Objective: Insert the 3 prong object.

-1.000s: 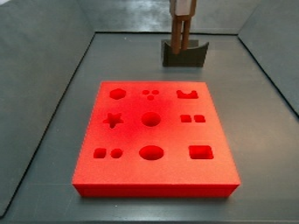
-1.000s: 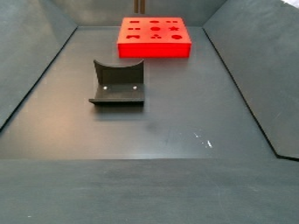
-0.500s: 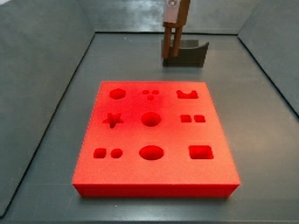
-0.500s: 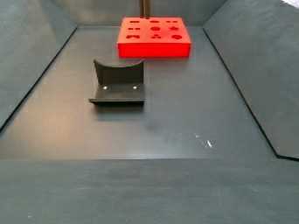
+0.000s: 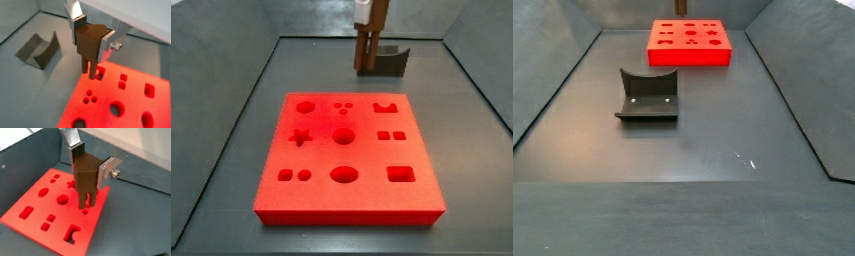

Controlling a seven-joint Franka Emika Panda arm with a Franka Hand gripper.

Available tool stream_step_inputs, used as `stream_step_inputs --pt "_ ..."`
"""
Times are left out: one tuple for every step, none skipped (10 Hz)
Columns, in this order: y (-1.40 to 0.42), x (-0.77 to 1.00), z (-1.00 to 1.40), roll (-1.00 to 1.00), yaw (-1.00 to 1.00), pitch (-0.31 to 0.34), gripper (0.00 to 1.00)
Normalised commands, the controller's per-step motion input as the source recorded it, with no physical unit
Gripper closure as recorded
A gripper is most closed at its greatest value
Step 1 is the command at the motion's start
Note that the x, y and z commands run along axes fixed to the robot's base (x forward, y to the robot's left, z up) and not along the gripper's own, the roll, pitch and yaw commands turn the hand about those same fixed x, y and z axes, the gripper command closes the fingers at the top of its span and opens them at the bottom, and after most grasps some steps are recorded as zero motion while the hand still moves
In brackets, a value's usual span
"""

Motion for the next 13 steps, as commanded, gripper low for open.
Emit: stream_step_inputs --pt "0.0 0.0 -0.5 0.0 -1.0 -0.124 1.0" --pt "0.0 0.0 -0.48 0.0 -1.0 -0.107 1.0" --pt "0.0 0.0 -0.49 0.0 -1.0 -0.069 1.0" --pt "0.0 0.0 -0.51 0.0 -1.0 -0.016 1.0" --pt "0.0 0.0 -0.48 0.0 -1.0 0.0 1.0" --pt "0.0 0.0 -0.44 0.0 -1.0 0.0 1.0" --pt "0.0 0.0 -0.36 0.0 -1.0 0.037 1.0" --pt "0.0 0.0 -0.28 0.0 -1.0 0.109 1.0" --pt "-0.01 0.0 0.12 -0.1 -0.99 0.0 1.0" --pt "0.0 0.01 0.37 -0.13 -0.99 0.0 1.0" --pt "0.0 0.09 0.52 -0.25 -0.89 0.0 1.0" --pt "0.0 0.09 0.54 -0.23 -0.9 0.0 1.0" --pt "-0.02 0.0 0.11 -0.1 -1.0 0.0 1.0"
